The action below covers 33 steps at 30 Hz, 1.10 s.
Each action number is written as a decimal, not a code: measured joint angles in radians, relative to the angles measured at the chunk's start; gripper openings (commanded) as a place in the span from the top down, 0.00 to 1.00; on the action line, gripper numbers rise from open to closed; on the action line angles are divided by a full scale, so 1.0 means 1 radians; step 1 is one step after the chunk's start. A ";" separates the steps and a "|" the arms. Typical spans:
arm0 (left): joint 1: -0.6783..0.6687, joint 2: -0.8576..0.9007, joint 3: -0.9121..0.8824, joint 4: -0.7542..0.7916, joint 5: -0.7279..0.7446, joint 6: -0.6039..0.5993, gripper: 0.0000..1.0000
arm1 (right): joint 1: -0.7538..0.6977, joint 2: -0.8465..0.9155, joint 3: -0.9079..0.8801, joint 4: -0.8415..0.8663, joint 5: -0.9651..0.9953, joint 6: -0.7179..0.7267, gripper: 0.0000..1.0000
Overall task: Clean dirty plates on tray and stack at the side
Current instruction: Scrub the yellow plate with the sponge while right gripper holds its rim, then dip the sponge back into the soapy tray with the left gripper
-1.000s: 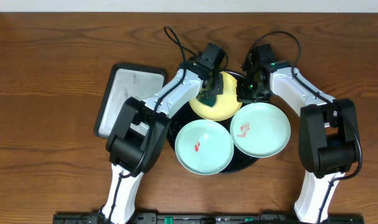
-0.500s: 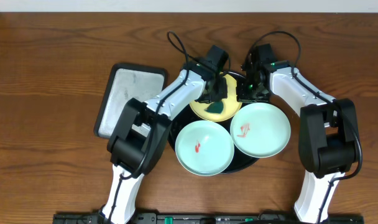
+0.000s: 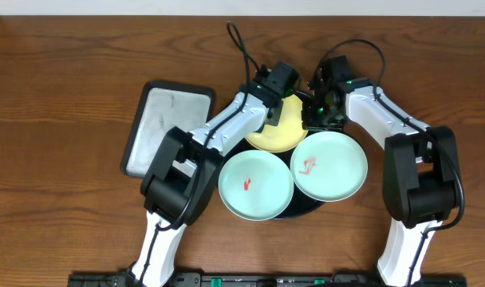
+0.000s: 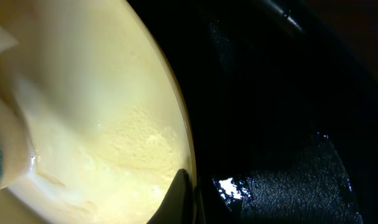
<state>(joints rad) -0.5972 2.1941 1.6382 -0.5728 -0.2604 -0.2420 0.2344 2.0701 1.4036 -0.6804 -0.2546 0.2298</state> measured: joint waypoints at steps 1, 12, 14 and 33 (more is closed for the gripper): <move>-0.004 0.001 0.000 0.001 -0.013 0.009 0.92 | 0.000 0.000 0.000 0.000 0.000 0.001 0.99; -0.002 -0.045 -0.010 0.061 -0.109 0.041 0.92 | 0.000 0.000 0.001 -0.024 0.005 0.005 0.99; 0.013 -0.080 -0.013 0.058 -0.128 0.043 0.92 | -0.001 0.000 0.001 -0.034 0.012 0.005 0.99; 0.267 -0.427 -0.039 -0.404 -0.028 -0.045 0.92 | -0.002 -0.003 0.001 -0.043 0.020 -0.011 0.99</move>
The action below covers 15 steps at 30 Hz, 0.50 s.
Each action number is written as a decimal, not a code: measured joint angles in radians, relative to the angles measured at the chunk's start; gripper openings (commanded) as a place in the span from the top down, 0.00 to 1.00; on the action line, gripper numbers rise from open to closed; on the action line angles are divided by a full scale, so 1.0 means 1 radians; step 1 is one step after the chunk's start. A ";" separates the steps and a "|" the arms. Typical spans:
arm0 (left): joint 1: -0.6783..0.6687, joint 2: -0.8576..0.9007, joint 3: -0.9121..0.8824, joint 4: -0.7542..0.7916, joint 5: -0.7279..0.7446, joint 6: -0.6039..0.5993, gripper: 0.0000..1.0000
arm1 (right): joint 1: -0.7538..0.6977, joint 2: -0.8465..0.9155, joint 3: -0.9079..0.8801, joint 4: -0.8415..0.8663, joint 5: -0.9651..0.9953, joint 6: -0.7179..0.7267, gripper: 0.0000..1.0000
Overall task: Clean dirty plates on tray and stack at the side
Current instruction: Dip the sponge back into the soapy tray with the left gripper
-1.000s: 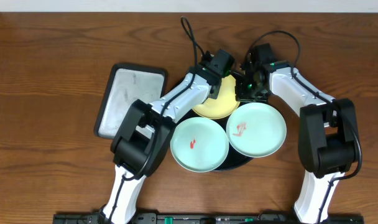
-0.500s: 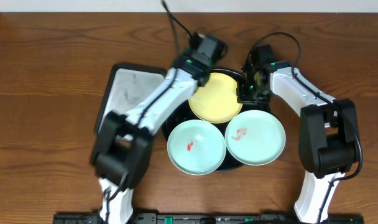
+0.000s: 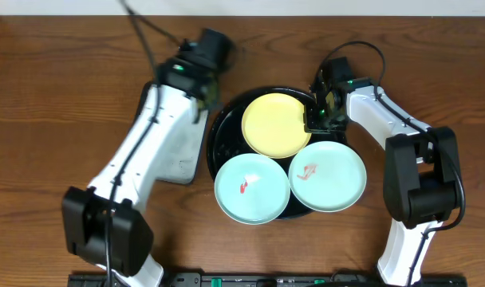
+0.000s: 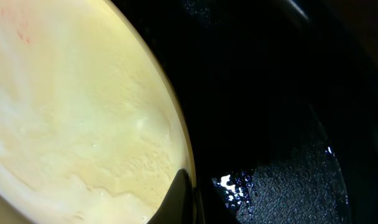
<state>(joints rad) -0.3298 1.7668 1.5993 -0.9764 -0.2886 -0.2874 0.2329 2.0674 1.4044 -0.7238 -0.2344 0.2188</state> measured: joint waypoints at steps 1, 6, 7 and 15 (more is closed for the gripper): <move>0.029 0.000 -0.016 -0.001 0.031 -0.003 0.92 | 0.000 0.000 0.000 0.000 0.000 -0.001 0.99; 0.175 0.015 -0.103 0.019 0.204 -0.006 0.93 | 0.000 -0.002 0.000 0.002 0.005 -0.008 0.99; 0.193 0.019 -0.109 0.023 0.233 -0.002 0.93 | 0.000 -0.003 0.000 0.002 0.005 -0.011 0.99; 0.171 0.023 -0.114 0.188 0.473 0.075 0.92 | 0.000 -0.004 0.000 0.000 0.016 -0.042 0.99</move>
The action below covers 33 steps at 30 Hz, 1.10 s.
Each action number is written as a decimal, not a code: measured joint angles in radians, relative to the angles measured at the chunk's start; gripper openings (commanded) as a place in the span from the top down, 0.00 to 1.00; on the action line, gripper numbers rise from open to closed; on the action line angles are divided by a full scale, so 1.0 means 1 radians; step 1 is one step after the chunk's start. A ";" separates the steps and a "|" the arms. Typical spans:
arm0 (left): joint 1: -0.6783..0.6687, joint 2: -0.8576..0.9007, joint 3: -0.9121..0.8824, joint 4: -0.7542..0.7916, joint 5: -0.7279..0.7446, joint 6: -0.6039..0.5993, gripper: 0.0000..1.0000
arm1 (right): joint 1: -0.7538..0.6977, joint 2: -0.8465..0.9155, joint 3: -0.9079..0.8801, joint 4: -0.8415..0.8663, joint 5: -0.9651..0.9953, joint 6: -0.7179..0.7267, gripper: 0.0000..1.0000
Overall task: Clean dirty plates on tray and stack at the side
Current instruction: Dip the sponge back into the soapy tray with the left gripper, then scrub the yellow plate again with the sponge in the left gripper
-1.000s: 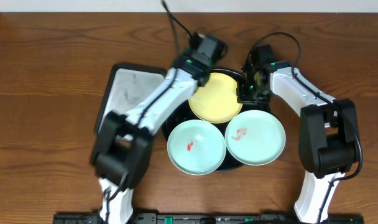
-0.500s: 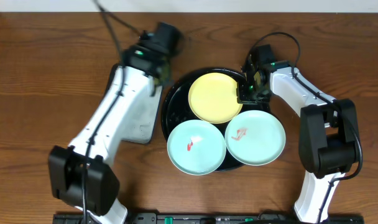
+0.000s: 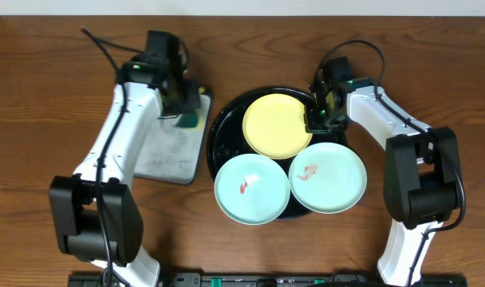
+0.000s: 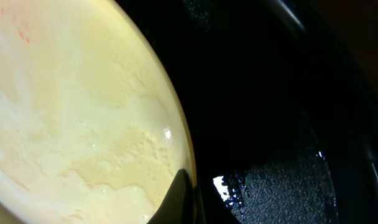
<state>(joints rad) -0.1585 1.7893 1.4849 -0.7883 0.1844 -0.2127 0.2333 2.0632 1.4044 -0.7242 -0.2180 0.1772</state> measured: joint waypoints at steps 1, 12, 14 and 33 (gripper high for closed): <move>-0.020 0.000 0.000 0.031 0.020 0.005 0.92 | 0.000 0.000 0.000 0.000 0.001 -0.003 0.99; -0.306 0.094 0.000 0.372 0.070 -0.028 0.92 | 0.001 -0.002 0.000 -0.005 0.010 -0.010 0.99; -0.327 0.143 0.000 0.430 0.064 -0.044 0.92 | 0.001 -0.002 0.000 -0.008 0.010 -0.010 0.99; -0.341 0.367 0.000 0.809 0.065 -0.300 0.92 | 0.001 -0.004 0.000 -0.016 0.013 -0.010 0.99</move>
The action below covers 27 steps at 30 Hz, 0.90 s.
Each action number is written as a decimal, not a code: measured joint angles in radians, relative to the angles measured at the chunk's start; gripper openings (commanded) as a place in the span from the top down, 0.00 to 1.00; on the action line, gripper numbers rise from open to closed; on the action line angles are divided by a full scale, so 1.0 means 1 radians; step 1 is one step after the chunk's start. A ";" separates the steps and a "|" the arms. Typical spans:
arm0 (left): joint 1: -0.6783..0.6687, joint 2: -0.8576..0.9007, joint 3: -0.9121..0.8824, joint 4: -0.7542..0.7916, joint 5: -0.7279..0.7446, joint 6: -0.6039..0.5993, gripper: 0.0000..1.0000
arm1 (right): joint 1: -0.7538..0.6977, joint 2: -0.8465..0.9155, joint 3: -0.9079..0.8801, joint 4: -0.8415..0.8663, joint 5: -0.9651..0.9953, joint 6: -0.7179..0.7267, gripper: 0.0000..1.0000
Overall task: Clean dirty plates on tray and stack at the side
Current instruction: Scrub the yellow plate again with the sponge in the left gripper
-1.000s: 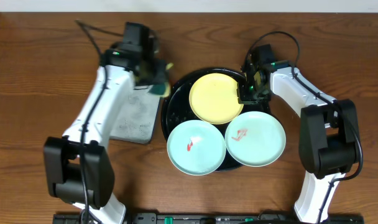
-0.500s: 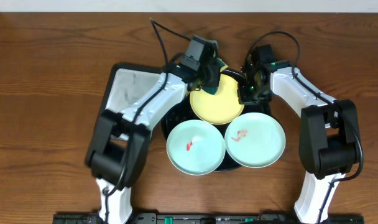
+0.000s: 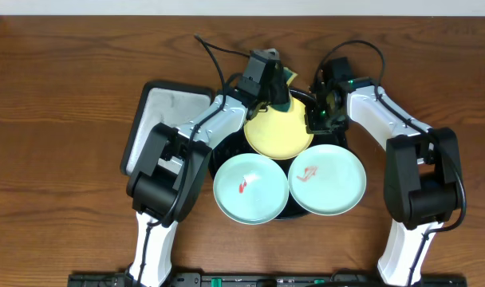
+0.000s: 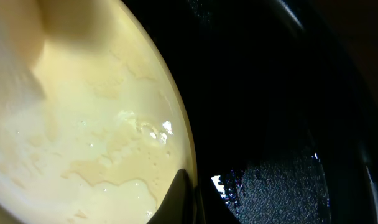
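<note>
A yellow plate (image 3: pixel 279 134) lies at the back of the round black tray (image 3: pixel 223 137), its face wet and foamy in the right wrist view (image 4: pixel 96 124). My right gripper (image 3: pixel 317 118) is shut on its right rim, one dark fingertip (image 4: pixel 178 198) lying over the edge. My left gripper (image 3: pixel 277 94) is over the plate's far edge, shut on a yellow-green sponge (image 3: pixel 289 76) that peeks out beside it. Two teal plates with red smears sit at the front of the tray, one on the left (image 3: pixel 250 188) and one on the right (image 3: pixel 326 179).
A grey rectangular tray (image 3: pixel 164 127) lies to the left of the black tray. The left arm's cable (image 3: pixel 218 49) loops over the table behind it. Brown wooden tabletop (image 3: pixel 59 119) extends to both sides.
My left gripper has gone from the grey tray on the left back to the yellow plate's far edge, bringing the sponge. The right gripper still pinches the rim. The foam on the plate has shifted.
First my left gripper was on the yellow plate with the sponge while the right held the rim. Then the left arm was off to the left, then with the sponge on the grey tray. Now it is back at the yellow plate.
</note>
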<state>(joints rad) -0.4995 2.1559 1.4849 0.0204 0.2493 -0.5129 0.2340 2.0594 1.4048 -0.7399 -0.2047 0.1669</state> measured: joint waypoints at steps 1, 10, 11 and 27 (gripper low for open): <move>0.000 0.000 0.000 0.016 0.000 -0.008 0.92 | 0.000 0.000 0.000 0.000 0.000 0.000 0.99; 0.000 0.000 0.001 -0.106 -0.032 0.085 0.92 | 0.000 0.000 0.000 -0.001 0.000 0.000 0.99; 0.000 0.000 0.002 -0.125 -0.041 0.108 0.93 | 0.000 0.000 0.000 -0.001 0.000 0.000 0.99; -0.015 -0.018 0.019 -0.233 -0.129 0.256 0.92 | 0.000 0.000 0.000 -0.007 0.000 0.000 0.99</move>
<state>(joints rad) -0.5144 2.1384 1.5036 -0.2123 0.1200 -0.2565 0.2340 2.0594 1.4048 -0.7471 -0.2043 0.1669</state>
